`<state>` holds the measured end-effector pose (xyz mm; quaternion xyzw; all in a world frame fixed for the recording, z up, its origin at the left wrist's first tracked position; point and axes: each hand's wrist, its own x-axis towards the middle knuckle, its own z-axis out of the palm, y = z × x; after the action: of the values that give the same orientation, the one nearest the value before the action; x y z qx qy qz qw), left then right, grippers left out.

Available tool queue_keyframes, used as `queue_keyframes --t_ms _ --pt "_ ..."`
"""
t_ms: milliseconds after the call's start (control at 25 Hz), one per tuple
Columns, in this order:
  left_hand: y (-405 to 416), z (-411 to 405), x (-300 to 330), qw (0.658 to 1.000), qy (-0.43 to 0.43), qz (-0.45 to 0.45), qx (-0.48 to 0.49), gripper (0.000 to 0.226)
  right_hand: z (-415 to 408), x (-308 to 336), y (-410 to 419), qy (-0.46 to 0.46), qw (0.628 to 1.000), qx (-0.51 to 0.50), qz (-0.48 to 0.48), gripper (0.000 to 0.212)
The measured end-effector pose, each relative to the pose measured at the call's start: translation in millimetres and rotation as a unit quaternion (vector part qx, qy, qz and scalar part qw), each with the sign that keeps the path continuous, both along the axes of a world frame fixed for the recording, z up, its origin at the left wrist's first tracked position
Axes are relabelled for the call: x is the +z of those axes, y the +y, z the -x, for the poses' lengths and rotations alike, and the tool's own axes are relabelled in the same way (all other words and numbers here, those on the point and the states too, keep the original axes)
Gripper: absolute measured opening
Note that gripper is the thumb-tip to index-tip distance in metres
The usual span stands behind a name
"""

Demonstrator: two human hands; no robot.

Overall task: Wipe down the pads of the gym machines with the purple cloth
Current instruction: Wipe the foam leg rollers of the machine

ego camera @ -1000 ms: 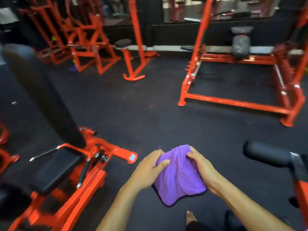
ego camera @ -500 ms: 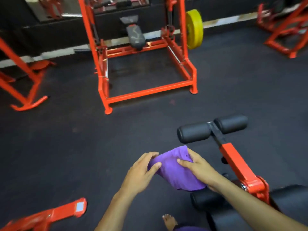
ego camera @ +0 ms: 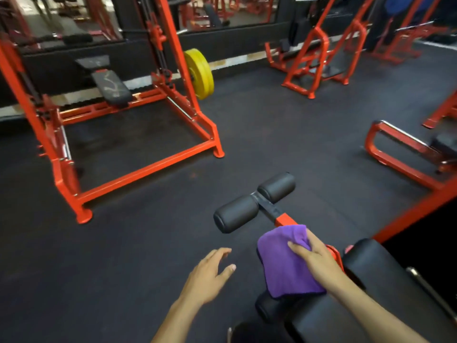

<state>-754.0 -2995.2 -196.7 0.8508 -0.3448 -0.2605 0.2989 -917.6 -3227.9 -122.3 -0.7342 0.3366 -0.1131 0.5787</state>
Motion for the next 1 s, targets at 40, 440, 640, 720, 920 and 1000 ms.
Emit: queue_keyframes --t_ms 40,440,640,720,920,1000 --pt "-10.3 -1.8 1.0 1.000 -0.001 -0.003 -0.016 0.046 4.0 2.3 -7.9 -0.007 1.000 -0.021 0.002 0.022" --pt "-126.5 -87.6 -25.8 0.997 -0.036 -0.019 -0.061 0.049 -44.3 -31.5 -136.2 -0.032 0.982 -0.184 0.042 0.016" --pt "-214.4 -156.3 -73.5 0.998 -0.040 -0.037 -0.033 0.063 -127.9 -89.0 -247.5 0.083 0.970 -0.200 0.108 0.018" --pt "-256.7 -181.4 -96.0 0.996 -0.059 -0.054 -0.033 0.069 -163.9 -104.6 -289.1 0.105 0.966 -0.187 0.145 0.018" --pt "-349.6 -221.5 -169.5 0.987 -0.111 -0.098 -0.063 0.077 -261.5 -174.9 -372.0 0.122 0.946 -0.018 0.299 0.016" --pt "-371.8 -226.0 -206.4 0.979 -0.130 -0.121 -0.103 0.080 -290.0 -225.6 -377.4 0.129 0.904 0.124 0.389 0.031"
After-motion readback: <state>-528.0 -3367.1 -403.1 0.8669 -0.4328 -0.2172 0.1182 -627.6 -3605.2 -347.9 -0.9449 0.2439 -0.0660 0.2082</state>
